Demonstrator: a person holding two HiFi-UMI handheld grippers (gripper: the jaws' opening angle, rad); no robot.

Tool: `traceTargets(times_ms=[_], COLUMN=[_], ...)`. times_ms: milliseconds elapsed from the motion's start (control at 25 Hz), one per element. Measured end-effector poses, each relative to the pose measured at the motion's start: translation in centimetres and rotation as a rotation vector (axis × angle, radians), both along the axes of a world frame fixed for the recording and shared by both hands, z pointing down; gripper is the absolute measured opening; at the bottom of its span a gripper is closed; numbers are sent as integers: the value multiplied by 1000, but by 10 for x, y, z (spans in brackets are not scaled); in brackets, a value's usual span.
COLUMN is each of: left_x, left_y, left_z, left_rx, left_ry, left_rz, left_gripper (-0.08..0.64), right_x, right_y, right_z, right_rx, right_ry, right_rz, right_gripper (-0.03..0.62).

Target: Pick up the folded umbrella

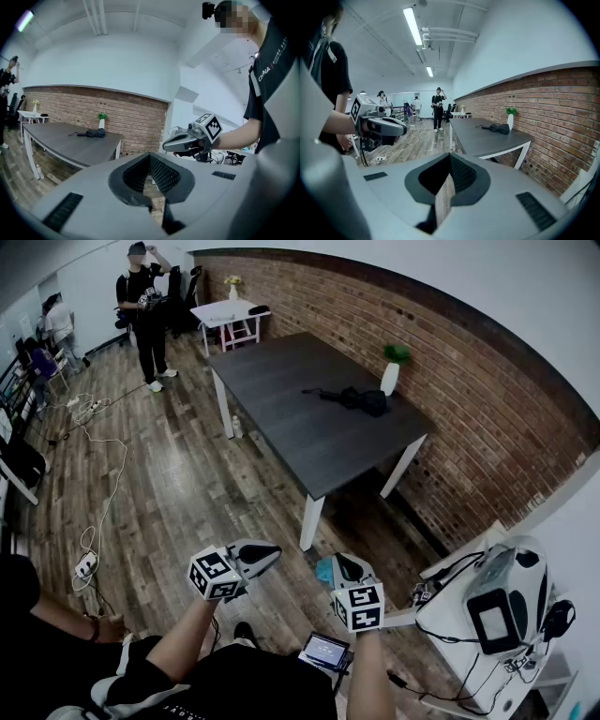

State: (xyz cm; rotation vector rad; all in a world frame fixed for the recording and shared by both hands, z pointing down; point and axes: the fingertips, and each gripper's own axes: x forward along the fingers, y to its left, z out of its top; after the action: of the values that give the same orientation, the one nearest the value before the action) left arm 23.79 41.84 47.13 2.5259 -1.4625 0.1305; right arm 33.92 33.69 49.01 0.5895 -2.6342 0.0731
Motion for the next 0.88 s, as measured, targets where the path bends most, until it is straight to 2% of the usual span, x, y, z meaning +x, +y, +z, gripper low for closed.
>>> traceTargets(times_ms=[880], left_x=[-14], left_y=[-7], left_z=[-1], left_rx=[-4], left_ry=[0], left_rz=[-17], left_gripper=[3], right_x=[-9], right_y=[-13], right_z=[-5], right_rx=[-2], right_ry=[-21], right_rz=[-2], right_gripper=[6])
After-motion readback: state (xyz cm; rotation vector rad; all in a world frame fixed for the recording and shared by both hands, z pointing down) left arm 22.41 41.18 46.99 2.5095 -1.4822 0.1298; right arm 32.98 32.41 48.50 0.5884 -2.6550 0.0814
